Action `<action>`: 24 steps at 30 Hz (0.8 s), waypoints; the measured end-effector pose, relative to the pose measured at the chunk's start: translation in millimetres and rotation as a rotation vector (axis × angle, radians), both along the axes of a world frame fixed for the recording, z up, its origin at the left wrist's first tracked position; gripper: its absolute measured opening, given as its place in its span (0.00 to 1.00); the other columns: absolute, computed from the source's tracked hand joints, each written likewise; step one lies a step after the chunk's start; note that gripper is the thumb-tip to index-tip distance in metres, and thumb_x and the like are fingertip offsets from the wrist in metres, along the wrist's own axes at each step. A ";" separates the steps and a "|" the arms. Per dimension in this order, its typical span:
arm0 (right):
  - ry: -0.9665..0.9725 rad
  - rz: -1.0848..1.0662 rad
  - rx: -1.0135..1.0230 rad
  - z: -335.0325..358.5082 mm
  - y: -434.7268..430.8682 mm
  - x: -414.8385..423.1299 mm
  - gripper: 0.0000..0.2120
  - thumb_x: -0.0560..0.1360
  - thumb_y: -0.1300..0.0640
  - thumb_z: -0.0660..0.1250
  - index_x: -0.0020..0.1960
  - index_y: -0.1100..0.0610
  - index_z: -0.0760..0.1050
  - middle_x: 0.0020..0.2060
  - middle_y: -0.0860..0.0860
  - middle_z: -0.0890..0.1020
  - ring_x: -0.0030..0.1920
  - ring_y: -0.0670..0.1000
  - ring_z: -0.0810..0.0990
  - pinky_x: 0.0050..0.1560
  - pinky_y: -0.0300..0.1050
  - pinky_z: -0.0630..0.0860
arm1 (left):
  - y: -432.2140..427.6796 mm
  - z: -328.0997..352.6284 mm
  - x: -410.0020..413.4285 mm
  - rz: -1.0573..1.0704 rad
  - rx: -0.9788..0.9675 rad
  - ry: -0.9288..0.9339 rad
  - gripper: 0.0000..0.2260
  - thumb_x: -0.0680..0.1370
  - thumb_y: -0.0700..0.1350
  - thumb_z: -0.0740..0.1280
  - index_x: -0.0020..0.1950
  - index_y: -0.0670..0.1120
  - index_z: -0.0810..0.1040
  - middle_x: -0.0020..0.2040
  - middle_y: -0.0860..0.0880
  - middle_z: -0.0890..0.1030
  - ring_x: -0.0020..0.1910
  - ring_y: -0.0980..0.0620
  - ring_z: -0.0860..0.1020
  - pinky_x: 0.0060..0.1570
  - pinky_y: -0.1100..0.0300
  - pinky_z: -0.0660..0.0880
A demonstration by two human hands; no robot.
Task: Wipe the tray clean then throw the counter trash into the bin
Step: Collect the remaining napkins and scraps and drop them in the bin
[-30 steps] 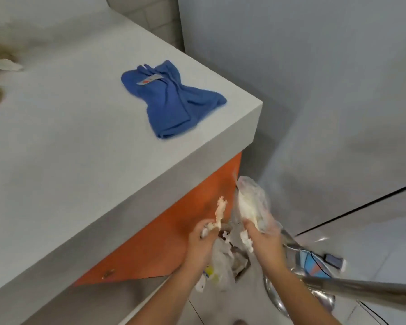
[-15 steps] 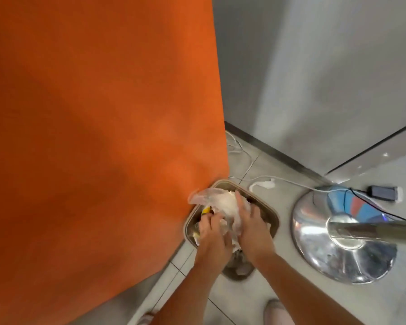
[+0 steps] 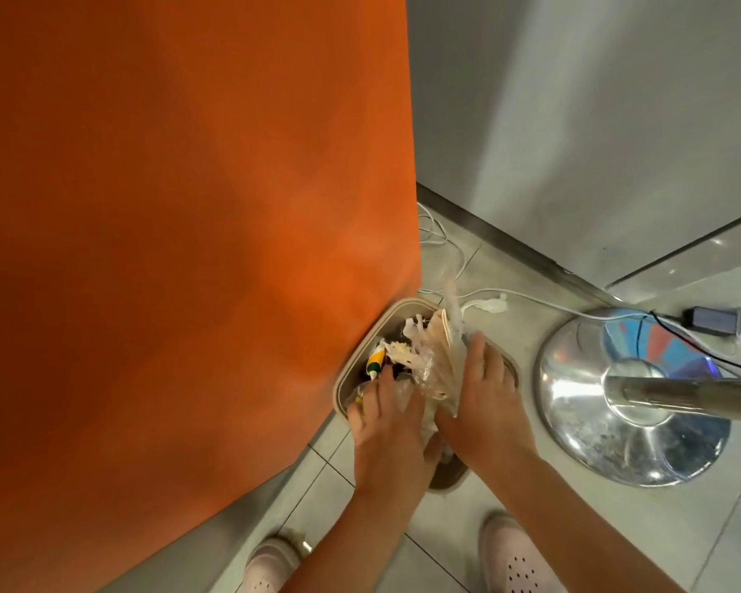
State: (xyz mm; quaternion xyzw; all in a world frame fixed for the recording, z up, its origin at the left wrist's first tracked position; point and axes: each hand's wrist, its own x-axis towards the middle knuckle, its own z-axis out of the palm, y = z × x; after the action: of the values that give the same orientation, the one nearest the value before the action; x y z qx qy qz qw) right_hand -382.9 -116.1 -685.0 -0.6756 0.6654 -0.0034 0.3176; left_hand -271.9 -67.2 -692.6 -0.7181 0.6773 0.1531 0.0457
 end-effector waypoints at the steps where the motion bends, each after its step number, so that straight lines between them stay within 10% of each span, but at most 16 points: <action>1: -0.041 0.049 -0.070 0.5 -2.3 1.0 0.42 0.74 0.50 0.65 0.76 0.54 0.40 0.74 0.60 0.54 0.73 0.61 0.58 0.71 0.54 0.62 | 5.8 -2.1 -0.8 0.014 0.000 0.018 0.28 0.63 0.59 0.74 0.61 0.53 0.76 0.61 0.42 0.75 0.56 0.43 0.75 0.52 0.49 0.77; 5: 0.044 0.324 -0.081 -22.1 -18.6 7.4 0.34 0.79 0.52 0.59 0.76 0.45 0.41 0.77 0.57 0.44 0.76 0.63 0.47 0.74 0.61 0.55 | 12.6 -13.6 -8.3 0.067 0.183 0.129 0.34 0.72 0.50 0.70 0.74 0.52 0.58 0.70 0.39 0.63 0.68 0.39 0.66 0.65 0.48 0.70; 10: 0.138 0.366 -0.023 -36.8 -17.4 0.7 0.33 0.75 0.58 0.66 0.74 0.54 0.52 0.72 0.56 0.59 0.71 0.56 0.62 0.64 0.48 0.72 | -7.3 -30.8 -12.5 0.008 0.574 0.021 0.35 0.78 0.45 0.64 0.78 0.46 0.46 0.77 0.41 0.42 0.76 0.39 0.43 0.73 0.47 0.55; 16: 0.350 0.406 0.178 -57.1 -11.1 -6.6 0.21 0.78 0.62 0.56 0.71 0.58 0.61 0.69 0.60 0.61 0.62 0.57 0.71 0.55 0.46 0.75 | -29.2 -50.2 -17.6 -0.554 0.603 -0.543 0.23 0.76 0.50 0.65 0.68 0.42 0.71 0.69 0.40 0.67 0.70 0.38 0.59 0.72 0.47 0.53; 24: 0.552 0.421 0.294 -91.5 -15.3 9.7 0.15 0.80 0.62 0.54 0.66 0.64 0.68 0.62 0.60 0.73 0.60 0.54 0.75 0.58 0.44 0.75 | -40.4 -88.9 -5.5 -0.525 0.471 -0.419 0.22 0.78 0.49 0.62 0.71 0.44 0.68 0.67 0.44 0.71 0.65 0.44 0.65 0.69 0.50 0.58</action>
State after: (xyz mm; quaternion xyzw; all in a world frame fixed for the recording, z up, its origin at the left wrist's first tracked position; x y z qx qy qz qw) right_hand -373.1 -131.4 -776.5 -0.7202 0.5660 0.3396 0.2135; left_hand -277.4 -107.6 -781.5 -0.5062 0.7601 0.1375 0.3836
